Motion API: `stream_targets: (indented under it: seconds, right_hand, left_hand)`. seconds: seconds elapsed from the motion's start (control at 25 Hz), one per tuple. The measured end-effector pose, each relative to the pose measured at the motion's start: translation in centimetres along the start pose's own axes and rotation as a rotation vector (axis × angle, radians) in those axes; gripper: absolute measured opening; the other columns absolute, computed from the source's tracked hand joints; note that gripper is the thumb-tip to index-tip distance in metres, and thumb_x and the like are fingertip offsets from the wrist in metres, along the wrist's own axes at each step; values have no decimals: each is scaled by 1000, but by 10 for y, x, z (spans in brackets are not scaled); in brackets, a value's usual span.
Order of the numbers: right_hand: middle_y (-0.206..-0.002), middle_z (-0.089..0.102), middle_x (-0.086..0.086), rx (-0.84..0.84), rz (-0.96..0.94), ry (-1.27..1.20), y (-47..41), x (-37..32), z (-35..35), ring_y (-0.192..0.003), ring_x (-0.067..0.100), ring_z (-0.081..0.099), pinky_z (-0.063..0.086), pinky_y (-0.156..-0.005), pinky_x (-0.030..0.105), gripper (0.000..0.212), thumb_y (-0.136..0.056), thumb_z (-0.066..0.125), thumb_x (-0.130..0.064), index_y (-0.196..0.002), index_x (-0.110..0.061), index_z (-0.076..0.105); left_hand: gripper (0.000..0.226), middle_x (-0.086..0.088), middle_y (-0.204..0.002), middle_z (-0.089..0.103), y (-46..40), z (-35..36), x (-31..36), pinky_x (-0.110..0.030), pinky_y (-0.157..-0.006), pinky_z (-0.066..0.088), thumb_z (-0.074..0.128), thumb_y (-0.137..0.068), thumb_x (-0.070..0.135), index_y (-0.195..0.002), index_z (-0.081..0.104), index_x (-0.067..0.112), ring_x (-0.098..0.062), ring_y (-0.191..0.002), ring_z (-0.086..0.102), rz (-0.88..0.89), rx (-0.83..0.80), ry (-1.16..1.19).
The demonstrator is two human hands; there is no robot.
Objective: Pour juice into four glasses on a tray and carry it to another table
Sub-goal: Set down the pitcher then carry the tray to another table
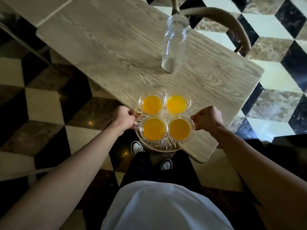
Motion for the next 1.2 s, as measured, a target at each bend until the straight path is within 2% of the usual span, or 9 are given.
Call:
stream_targets:
  seconds: [0.12, 0.28, 0.4, 0.48, 0.68, 0.88, 1.08, 1.12, 1.2]
  right_hand:
    - [-60, 76, 8, -23, -52, 47, 6, -31, 21, -57, 15, 76, 66, -65, 34, 15, -83, 83, -15, -73, -5, 80]
    - [-63, 77, 6, -53, -115, 118, 10, -74, 54, -49, 7, 70, 63, -58, 28, 15, -84, 83, -17, -73, -7, 79]
    - [-65, 77, 6, -65, -155, 176, 14, -112, 90, -59, 12, 75, 66, -69, 36, 17, -86, 81, -17, -72, -7, 79]
    - [-64, 77, 4, -78, -176, 202, 17, -135, 115, -61, 12, 75, 66, -71, 37, 18, -86, 81, -19, -72, -8, 79]
    - [-50, 71, -5, -86, -211, 218, 23, -200, 178, -47, 4, 69, 58, -53, 25, 21, -83, 84, -24, -64, -18, 77]
    - [-68, 78, 6, -123, -282, 273, 28, -264, 236, -70, 20, 77, 65, -74, 39, 18, -84, 83, -27, -70, -16, 80]
    - [-72, 79, 10, -164, -333, 324, 27, -325, 289, -73, 18, 77, 65, -79, 39, 16, -89, 77, -23, -81, -11, 83]
    - [-71, 79, 10, -174, -344, 330, 25, -336, 300, -70, 16, 76, 64, -76, 36, 15, -89, 76, -22, -81, -11, 83]
    - [-59, 76, 5, -200, -353, 327, 21, -355, 317, -55, 6, 72, 58, -56, 20, 17, -90, 75, -21, -78, -11, 82]
  left_hand:
    - [11, -14, -83, 77, 5, -32, -20, -27, -48, 61, 78, -92, -2, -84, 72, 3, -13, -51, 76, -41, 39, 62]
    - [10, -17, -87, 78, 10, -76, -41, -27, -52, 62, 75, -95, -1, -87, 71, 3, -22, -65, 80, -67, 79, 121]
    - [8, -14, -89, 77, 7, -118, -62, -22, -50, 60, 72, -97, -1, -92, 70, 4, -21, -73, 80, -92, 109, 150]
    - [6, -11, -90, 76, 2, -144, -76, -20, -49, 59, 70, -98, -2, -95, 71, 3, -19, -74, 79, -107, 129, 171]
    - [12, -6, -85, 76, -25, -216, -111, -17, -44, 55, 66, -99, -4, -94, 73, 5, -13, -69, 76, -154, 197, 174]
    - [13, -13, -90, 77, -55, -283, -143, -21, -45, 58, 67, -98, -7, -92, 73, 4, -18, -71, 77, -180, 212, 211]
    - [5, -16, -88, 75, -77, -340, -174, -23, -47, 60, 71, -96, -6, -100, 74, -6, -15, -62, 73, -197, 236, 259]
    - [4, -18, -88, 74, -82, -350, -180, -27, -51, 63, 73, -95, -6, -99, 73, -7, -15, -61, 72, -200, 239, 283]
    - [8, -23, -90, 73, -90, -365, -189, -39, -64, 68, 73, -95, -5, -102, 71, -9, -18, -58, 70, -207, 251, 325]
Point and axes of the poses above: each hand's wrist, its own y-axis away from the middle knuckle, its own z-axis out of the palm, x = y × z, the point moved 1 cm from there along -y, towards the middle knuckle
